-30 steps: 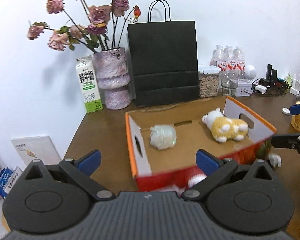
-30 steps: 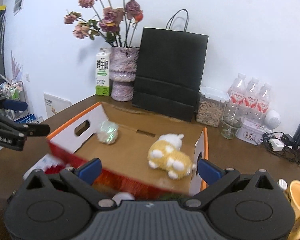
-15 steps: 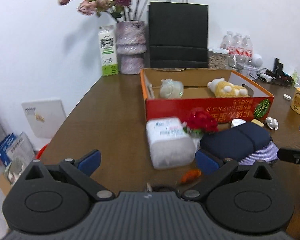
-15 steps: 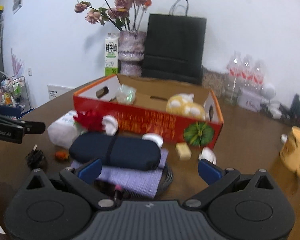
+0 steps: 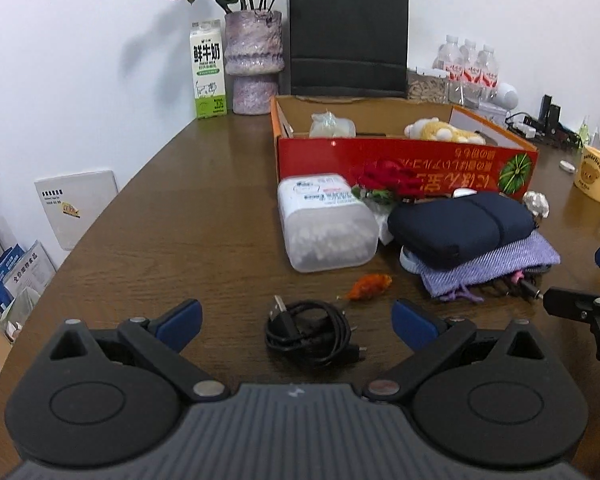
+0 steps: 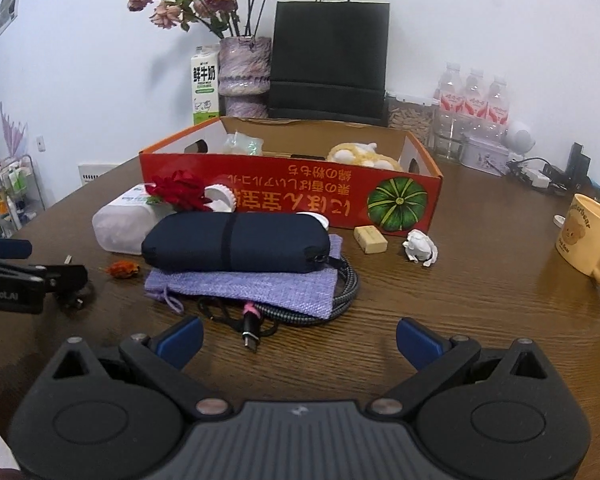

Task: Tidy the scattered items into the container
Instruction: 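Move the left gripper to the black cable and close on it, then grasp the orange dried flower with the right gripper while the left holds the cable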

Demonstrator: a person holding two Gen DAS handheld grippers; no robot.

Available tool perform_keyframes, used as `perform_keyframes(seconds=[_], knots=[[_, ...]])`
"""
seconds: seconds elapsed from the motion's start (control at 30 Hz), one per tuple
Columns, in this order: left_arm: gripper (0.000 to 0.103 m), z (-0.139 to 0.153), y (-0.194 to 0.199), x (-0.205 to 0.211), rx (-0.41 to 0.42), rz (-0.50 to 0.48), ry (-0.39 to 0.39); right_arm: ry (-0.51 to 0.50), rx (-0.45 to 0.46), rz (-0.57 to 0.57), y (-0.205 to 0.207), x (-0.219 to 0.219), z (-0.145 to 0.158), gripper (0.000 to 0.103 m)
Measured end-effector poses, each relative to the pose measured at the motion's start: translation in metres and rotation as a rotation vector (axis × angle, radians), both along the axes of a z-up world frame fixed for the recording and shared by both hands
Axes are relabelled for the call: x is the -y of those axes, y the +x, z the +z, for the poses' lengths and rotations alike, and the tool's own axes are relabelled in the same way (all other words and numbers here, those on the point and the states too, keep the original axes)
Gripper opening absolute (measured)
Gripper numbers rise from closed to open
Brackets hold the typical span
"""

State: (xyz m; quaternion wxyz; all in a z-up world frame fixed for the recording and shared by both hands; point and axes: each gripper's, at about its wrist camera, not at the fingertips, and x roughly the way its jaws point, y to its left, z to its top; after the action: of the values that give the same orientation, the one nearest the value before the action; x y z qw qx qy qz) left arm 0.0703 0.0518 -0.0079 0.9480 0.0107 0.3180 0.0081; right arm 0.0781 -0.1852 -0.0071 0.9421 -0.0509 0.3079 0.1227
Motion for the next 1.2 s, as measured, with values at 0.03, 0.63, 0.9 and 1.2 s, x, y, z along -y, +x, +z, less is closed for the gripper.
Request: perform_keyframes(seconds=[0.03, 0.63, 0.9, 1.2], knots=[[0.103, -0.002, 0.000, 0.000, -0.004, -0.001, -0.002, 0.000, -0.001, 0.001, 0.000, 0.000, 0.000, 0.103], [0.053, -0.012, 0.003, -0.004, -0.019, -0.017, -0.037, -0.010, 0.020, 0.025, 0.001, -0.014, 0.004, 0.103], [0.050, -0.005, -0.002, -0.021, 0.007, -0.008, -0.078, -0.021, 0.068, 0.111, -0.002, -0.042, 0.018, 0.103], [0.050, 0.008, -0.012, -0.055, 0.055, 0.031, -0.075, 0.001, 0.036, 0.239, 0.001, -0.091, 0.023, 0.097]])
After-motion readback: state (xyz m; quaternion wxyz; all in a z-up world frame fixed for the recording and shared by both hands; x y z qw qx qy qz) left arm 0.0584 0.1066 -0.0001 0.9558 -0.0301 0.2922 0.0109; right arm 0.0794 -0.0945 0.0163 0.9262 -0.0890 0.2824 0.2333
